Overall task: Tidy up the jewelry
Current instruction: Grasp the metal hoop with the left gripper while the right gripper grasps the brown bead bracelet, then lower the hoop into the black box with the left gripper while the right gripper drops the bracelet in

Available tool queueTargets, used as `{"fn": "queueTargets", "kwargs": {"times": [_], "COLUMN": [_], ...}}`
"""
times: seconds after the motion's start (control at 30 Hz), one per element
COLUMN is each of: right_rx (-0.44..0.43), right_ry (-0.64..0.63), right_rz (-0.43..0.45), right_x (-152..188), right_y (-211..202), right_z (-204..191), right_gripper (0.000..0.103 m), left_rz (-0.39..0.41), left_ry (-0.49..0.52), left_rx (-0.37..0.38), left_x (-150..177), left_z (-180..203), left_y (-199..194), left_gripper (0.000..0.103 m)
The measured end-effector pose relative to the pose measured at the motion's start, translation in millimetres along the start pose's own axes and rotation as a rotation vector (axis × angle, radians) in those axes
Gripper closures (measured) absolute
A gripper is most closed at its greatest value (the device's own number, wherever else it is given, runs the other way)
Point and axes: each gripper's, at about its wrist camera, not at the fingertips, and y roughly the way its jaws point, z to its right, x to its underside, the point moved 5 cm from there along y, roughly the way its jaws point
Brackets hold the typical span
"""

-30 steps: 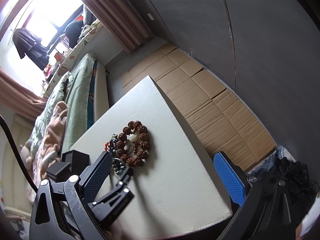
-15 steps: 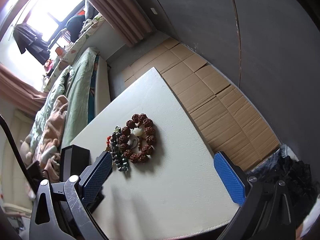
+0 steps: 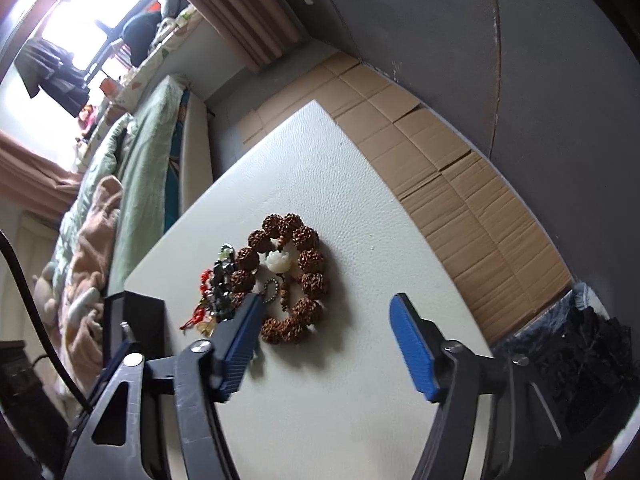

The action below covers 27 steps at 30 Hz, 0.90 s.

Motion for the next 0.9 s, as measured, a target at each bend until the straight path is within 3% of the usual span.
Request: {"fn": "queueTargets", "kwargs": {"times": [0.23,0.43,0.6,0.67,0.73,0.77,0.9], "right_rx": [0.060,0.133,0.171,0.206,0.258,0.253,0.210], "right_ry": [-0.038,-0.128,-0.191,-0.237,-0.292,-0.305,-0.283], "right_rz": [-0.002,-0.009,0.000,0.004,0.004,0.003,-0.009], "right_x": [-10,-14,-12,-9,-4,-3,2], "right_y": [17,33,39,41,43,42,35], "right_z": [-11,-25,-37,-44,-50,-53,-50], "right_gripper": [0.045,0.058,0.059,0.059,0.066,0.075,0.077], "left_rz": [0.016,0.024,0.027,0.032,0.033,0.033,0.044], "left_ry": [-0.046,-0.074,-0.105,-0.110,-0.112,-0.111,-0.112], "left_rx": [-0.001,-0.004,-0.002,-0.004,-0.008,-0.010,-0.019], "left_x": [-13,-21,-24,-24,-22,-21,-18], "left_z": [-23,-36,-45,-48,-49,-49,-52], "left_y": [-6,-7,-12,-15,-17,-18,-27], "left_gripper": [0.051,0.051,0.051,0.051,0.051,0.051,0.051]}}
